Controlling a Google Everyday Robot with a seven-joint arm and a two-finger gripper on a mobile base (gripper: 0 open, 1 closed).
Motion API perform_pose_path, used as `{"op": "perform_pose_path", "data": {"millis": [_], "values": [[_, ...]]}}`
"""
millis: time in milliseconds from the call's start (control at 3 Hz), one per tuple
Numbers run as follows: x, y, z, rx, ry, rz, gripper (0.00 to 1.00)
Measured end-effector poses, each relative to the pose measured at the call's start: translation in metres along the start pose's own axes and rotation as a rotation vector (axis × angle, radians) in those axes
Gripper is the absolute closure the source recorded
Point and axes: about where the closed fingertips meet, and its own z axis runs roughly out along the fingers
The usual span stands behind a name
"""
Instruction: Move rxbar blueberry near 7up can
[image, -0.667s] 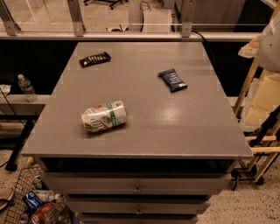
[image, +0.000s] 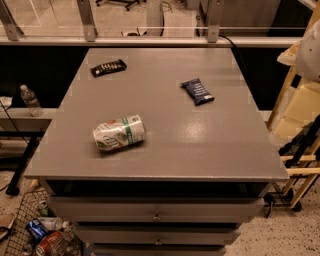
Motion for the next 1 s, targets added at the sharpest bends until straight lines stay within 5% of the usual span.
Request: {"op": "perform_pose_path", "data": {"millis": [667, 1000], "values": [[-0.01, -0.064, 0.046, 0.069, -0.237, 0.352, 0.0], [-0.021, -0.083, 0.085, 0.039, -0.273, 0.533, 0.0]]}}
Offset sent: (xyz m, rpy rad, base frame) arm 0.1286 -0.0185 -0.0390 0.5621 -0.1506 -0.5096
